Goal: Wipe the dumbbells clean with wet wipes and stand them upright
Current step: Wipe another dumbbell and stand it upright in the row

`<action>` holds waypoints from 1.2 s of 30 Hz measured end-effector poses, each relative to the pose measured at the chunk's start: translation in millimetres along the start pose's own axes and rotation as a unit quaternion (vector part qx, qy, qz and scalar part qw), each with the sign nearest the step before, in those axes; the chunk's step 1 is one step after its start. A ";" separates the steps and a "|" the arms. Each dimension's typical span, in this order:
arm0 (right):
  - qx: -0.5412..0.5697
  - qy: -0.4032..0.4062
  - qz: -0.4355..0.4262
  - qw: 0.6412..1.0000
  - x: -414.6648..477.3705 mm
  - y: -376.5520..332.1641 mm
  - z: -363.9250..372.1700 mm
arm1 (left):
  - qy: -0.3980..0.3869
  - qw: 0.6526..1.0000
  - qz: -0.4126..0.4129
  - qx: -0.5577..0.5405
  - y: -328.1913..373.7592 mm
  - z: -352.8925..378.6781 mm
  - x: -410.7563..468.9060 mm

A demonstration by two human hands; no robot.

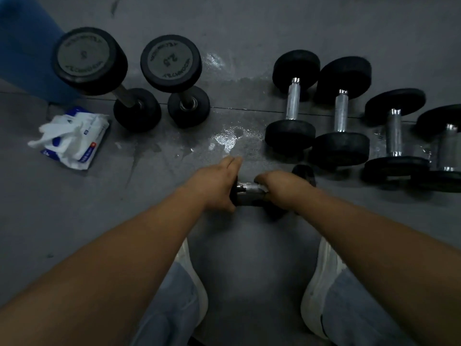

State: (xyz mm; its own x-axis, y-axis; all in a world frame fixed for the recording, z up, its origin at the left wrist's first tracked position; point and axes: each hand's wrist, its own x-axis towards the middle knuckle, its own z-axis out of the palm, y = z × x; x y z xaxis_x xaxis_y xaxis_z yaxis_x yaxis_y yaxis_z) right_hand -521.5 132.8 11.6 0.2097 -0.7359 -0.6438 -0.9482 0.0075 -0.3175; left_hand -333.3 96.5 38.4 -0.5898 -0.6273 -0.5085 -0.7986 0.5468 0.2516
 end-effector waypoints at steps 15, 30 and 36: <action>-0.034 0.208 0.021 0.977 -21.6 -35.3 47.5 | -0.051 0.989 -0.035 -0.132 3.3 17.2 7.1; -0.059 0.200 0.002 0.978 -24.4 -14.2 39.4 | -0.052 0.988 -0.046 -0.136 -1.1 19.8 14.7; 0.039 0.162 0.062 0.984 -22.1 14.4 -1.4 | -0.047 0.987 -0.042 -0.146 0.7 19.7 11.8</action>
State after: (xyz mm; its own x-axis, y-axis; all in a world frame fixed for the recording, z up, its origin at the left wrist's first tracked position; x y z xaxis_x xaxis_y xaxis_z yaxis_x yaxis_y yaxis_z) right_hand -540.2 148.2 22.3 -0.0056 -0.9033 -0.4289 -0.9376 0.1539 -0.3118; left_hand -338.4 100.5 16.4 -0.5174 -0.6025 -0.6077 -0.8527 0.3029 0.4256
